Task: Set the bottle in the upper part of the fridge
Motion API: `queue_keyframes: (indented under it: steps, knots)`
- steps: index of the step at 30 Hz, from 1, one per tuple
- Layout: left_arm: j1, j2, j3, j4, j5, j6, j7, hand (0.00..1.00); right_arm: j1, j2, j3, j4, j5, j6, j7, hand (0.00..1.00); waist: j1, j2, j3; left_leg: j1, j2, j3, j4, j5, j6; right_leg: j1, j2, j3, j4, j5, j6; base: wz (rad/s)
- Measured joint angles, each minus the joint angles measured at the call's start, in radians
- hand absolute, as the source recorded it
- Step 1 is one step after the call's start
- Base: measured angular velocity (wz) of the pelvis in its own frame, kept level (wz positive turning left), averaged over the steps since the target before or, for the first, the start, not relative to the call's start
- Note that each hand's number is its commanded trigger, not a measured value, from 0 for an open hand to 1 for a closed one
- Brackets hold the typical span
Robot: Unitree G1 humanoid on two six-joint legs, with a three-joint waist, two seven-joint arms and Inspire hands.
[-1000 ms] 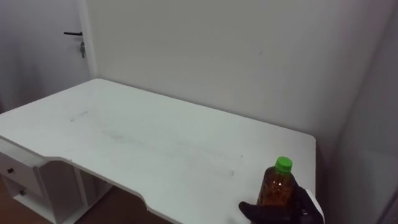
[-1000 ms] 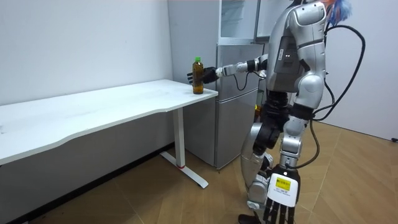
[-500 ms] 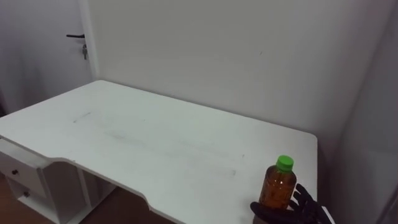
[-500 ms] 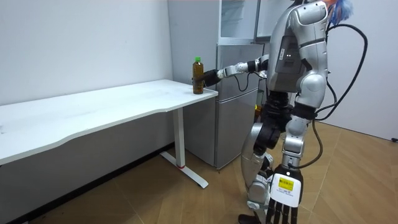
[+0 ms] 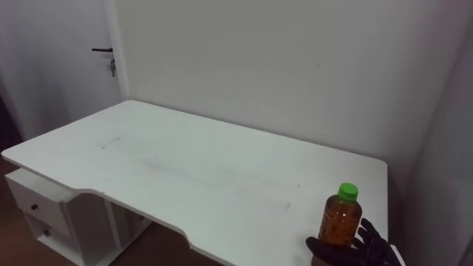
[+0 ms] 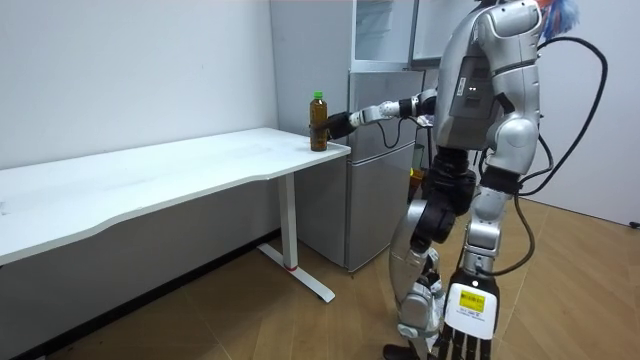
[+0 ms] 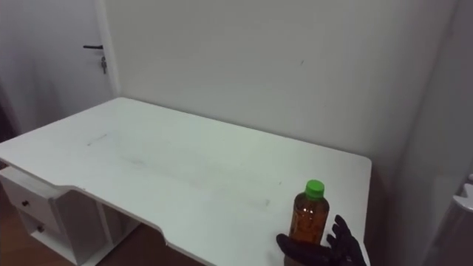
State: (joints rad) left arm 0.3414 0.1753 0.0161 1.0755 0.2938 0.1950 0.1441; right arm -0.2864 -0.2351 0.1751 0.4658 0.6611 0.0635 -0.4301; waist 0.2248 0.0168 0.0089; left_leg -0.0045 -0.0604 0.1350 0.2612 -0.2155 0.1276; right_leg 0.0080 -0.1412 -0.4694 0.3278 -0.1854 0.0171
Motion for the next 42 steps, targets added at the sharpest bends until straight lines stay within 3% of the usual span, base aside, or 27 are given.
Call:
queue_keyframes:
  steps: [16,17,18,27,38,42]
  knots:
    - [0.006,0.001,-0.033,-0.002,-0.002,0.003,0.002,0.00,-0.050,-0.001,0.004,0.037,-0.007,0.000,0.041,0.00,0.008,-0.015,-0.0028,-0.024,-0.011,-0.004,0.000,0.010,0.015,-0.026,-0.016,0.000,0.018,0.006,0.008,0.01]
    - [0.006,0.001,-0.033,-0.002,-0.003,0.004,0.002,0.00,-0.050,-0.001,0.004,0.038,-0.007,0.000,0.041,0.82,0.009,-0.016,-0.0024,-0.024,-0.011,-0.005,0.000,0.010,0.015,-0.026,-0.016,-0.001,0.017,0.006,0.009,0.00]
    - [0.007,0.001,-0.033,-0.002,-0.003,0.005,0.002,0.00,-0.050,-0.001,0.006,0.038,-0.007,0.000,0.041,1.00,0.010,-0.016,-0.0015,-0.023,-0.011,-0.007,0.000,0.010,0.015,-0.027,-0.015,-0.001,0.016,0.005,0.009,0.00]
    - [0.006,0.001,-0.031,-0.003,-0.007,0.009,0.000,0.00,-0.050,-0.001,0.016,0.046,-0.044,0.003,0.064,1.00,0.029,-0.026,-0.0039,-0.027,-0.018,-0.025,0.008,0.011,0.018,-0.029,-0.020,0.000,0.019,0.005,0.012,0.05]
    - [0.001,0.003,-0.005,0.000,0.000,-0.001,0.001,0.00,-0.052,-0.005,0.033,0.076,-0.018,0.004,0.125,1.00,0.028,-0.040,0.0014,-0.025,-0.022,-0.025,0.008,0.010,0.024,-0.028,-0.024,0.000,0.014,0.008,0.018,0.00]
    - [-0.004,0.002,0.021,-0.016,-0.009,-0.004,-0.002,0.00,-0.053,-0.027,0.029,0.031,-0.012,0.030,0.128,1.00,0.022,-0.041,-0.0075,-0.038,-0.022,-0.008,0.008,0.012,0.029,-0.046,-0.027,0.012,0.021,0.008,0.019,-0.07]
